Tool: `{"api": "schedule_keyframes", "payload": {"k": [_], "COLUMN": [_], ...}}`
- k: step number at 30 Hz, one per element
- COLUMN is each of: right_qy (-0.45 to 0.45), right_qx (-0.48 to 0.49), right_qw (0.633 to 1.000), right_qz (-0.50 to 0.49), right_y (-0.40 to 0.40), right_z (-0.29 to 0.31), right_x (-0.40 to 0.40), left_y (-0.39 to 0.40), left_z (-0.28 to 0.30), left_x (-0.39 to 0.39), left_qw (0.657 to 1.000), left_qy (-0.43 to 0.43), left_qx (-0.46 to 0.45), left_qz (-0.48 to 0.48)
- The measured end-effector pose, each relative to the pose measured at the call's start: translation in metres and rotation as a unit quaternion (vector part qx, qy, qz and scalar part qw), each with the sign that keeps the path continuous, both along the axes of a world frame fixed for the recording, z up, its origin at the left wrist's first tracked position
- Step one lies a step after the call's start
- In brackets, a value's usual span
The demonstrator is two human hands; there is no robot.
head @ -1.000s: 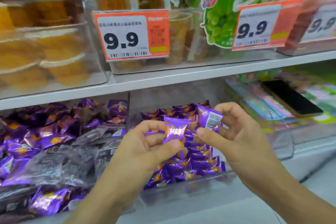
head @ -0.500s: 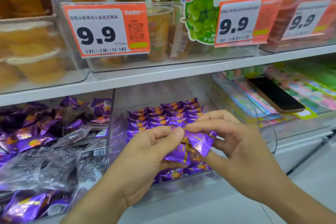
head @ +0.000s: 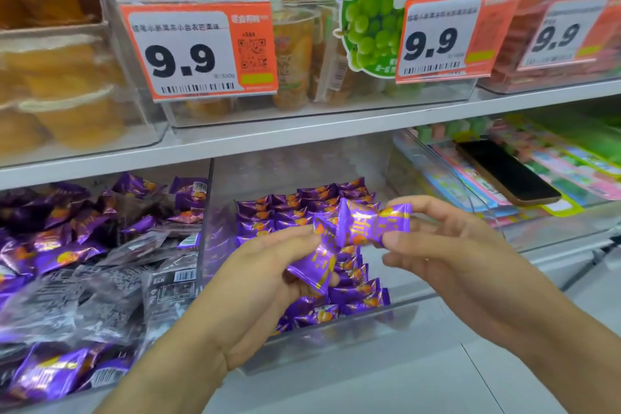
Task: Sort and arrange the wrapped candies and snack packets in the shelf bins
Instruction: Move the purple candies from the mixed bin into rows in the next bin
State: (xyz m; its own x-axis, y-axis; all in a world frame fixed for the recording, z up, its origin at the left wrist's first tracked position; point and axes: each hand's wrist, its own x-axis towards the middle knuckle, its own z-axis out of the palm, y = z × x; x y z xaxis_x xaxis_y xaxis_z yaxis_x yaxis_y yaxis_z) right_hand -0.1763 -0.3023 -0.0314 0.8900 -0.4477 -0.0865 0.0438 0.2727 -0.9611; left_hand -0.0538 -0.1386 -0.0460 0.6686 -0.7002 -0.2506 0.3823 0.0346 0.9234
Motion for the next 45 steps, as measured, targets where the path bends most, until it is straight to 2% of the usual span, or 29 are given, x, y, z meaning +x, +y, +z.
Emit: {"api": "schedule_keyframes", "payload": {"k": [3, 6, 9, 13, 16, 20, 26, 29, 34, 37, 39, 41, 43, 45], "right_qy": [-0.018, -0.017, -0.003, 0.001, -0.011, -0.034, -0.044, -0.036, -0.018, 0.044, 0.079, 0.093, 0.109, 0.119], "right_qx": [0.050, 0.047, 0.002, -0.062, -0.142, -0.200, -0.235, -0.269, -0.332, -0.324, -0.301, -0.294, -0.340, -0.369], "right_qw": [0.999, 0.999, 0.999, 0.997, 0.990, 0.979, 0.970, 0.962, 0.943, 0.945, 0.948, 0.943, 0.919, 0.905], "right_qz": [0.001, -0.013, -0.032, -0.037, -0.023, -0.014, -0.032, -0.022, -0.012, 0.007, 0.064, 0.123, 0.165, 0.176], "right_y": [-0.007, -0.006, -0.004, -0.002, 0.001, 0.006, 0.001, 0.002, 0.007, 0.002, -0.005, -0.013, -0.019, -0.021], "right_z": [0.005, 0.007, 0.004, 0.002, 0.000, -0.003, -0.005, -0.007, -0.015, -0.022, -0.022, -0.019, -0.016, -0.015], "right_x": [-0.001, 0.000, 0.000, 0.001, 0.001, 0.002, 0.003, 0.004, 0.008, 0.010, 0.009, 0.005, 0.000, -0.002], "left_y": [0.002, 0.003, 0.001, 0.002, 0.002, 0.002, -0.003, -0.003, -0.001, 0.000, 0.000, 0.000, -0.001, -0.003], "left_z": [-0.001, 0.001, 0.001, -0.003, -0.006, -0.003, 0.006, 0.008, -0.003, -0.007, -0.009, -0.012, -0.018, -0.022], "left_x": [0.002, 0.001, 0.001, 0.002, 0.002, -0.003, -0.005, -0.008, -0.008, -0.009, -0.010, -0.011, -0.010, -0.011], "left_qw": [1.000, 0.999, 0.999, 0.996, 0.996, 0.996, 0.996, 0.993, 0.990, 0.987, 0.985, 0.974, 0.934, 0.907], "left_qy": [-0.022, -0.039, -0.026, -0.058, -0.061, -0.030, 0.077, 0.078, 0.009, -0.021, -0.053, -0.160, -0.307, -0.375], "left_qx": [0.015, 0.034, 0.042, 0.070, 0.062, 0.050, 0.015, 0.005, -0.003, -0.014, 0.002, 0.061, 0.126, 0.152], "left_qz": [-0.004, -0.004, 0.002, -0.014, -0.032, -0.072, -0.048, -0.091, -0.143, -0.158, -0.163, -0.151, -0.131, -0.114]}}
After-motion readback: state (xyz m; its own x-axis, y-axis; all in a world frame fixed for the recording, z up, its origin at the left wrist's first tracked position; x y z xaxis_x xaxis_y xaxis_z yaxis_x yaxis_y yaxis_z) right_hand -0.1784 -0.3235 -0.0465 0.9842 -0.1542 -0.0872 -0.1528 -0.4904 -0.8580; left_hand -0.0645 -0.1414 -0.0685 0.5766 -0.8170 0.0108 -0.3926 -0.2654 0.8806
